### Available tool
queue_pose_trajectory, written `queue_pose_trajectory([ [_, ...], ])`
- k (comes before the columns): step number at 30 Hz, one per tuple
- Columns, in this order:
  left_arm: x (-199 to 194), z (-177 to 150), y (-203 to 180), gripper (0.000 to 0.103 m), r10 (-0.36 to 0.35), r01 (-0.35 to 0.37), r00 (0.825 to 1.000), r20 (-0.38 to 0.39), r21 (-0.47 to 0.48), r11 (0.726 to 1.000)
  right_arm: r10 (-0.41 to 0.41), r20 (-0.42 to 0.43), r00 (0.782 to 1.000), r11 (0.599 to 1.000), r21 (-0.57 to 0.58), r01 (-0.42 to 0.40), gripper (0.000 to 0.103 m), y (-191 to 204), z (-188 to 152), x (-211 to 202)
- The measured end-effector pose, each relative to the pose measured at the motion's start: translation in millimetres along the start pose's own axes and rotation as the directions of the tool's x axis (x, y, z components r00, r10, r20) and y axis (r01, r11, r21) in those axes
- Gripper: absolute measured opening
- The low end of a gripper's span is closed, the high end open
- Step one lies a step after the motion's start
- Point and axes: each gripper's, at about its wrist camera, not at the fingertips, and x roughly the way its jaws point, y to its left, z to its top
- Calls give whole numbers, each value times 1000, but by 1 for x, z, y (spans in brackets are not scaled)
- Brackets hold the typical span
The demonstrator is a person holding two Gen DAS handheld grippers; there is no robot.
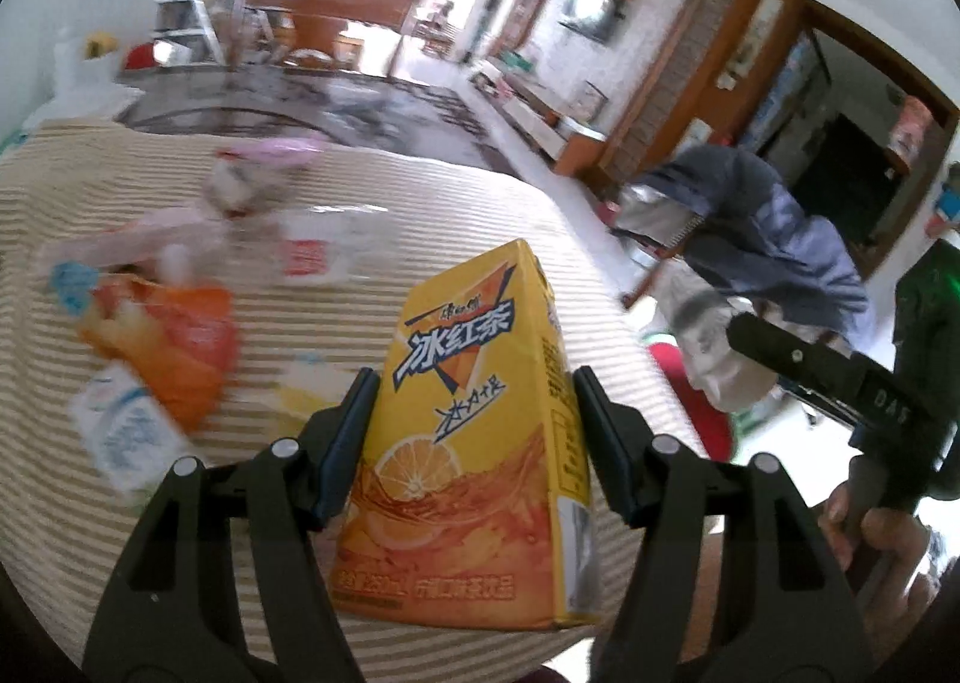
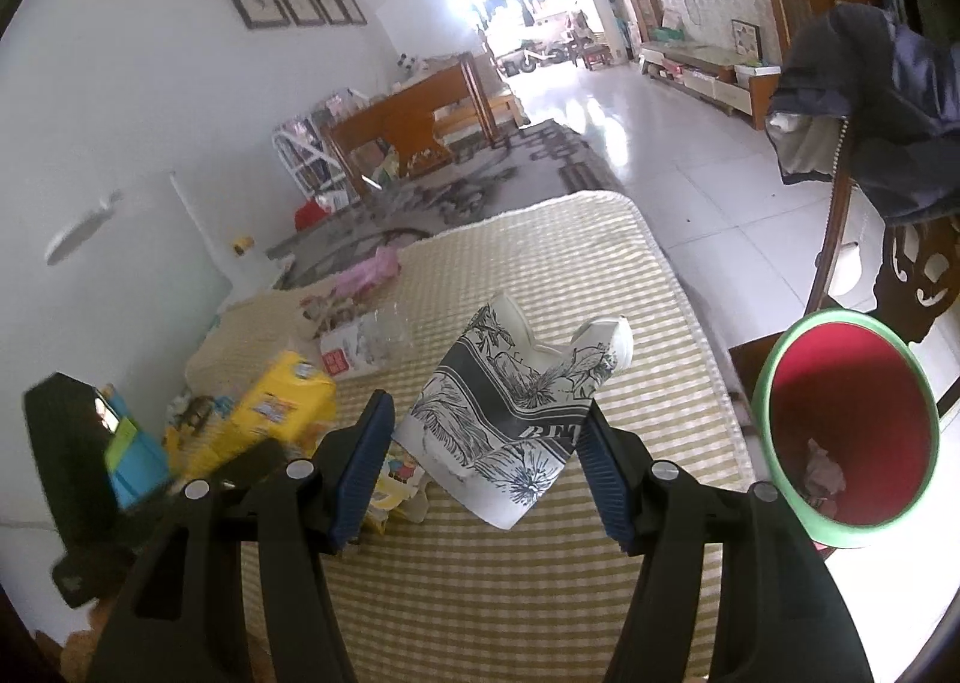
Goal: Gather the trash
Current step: 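Carry the carton and cup to the red bin and open both tools, then return both tools to the trash on the bed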
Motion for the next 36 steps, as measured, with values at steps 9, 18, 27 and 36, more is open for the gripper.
queue_pose_trajectory([
  [9,71,9,-99,63,-112,136,982,-149,163,977,-135,66,989,962,247,115,60,-109,-5,-40],
  [18,147,13,-209,63,-161,261,944,-288,354,898,-226,59,972,866,468,173,60,-207,-31,-50],
  [27,164,7,-253,81,-161,287,939,-303,432,855,-272,72,960,829,524,196,74,-231,-40,-55],
  [36,118,16,-210,81,-152,222,964,-219,344,913,-215,112,970,869,476,138,74,-195,-22,-64],
])
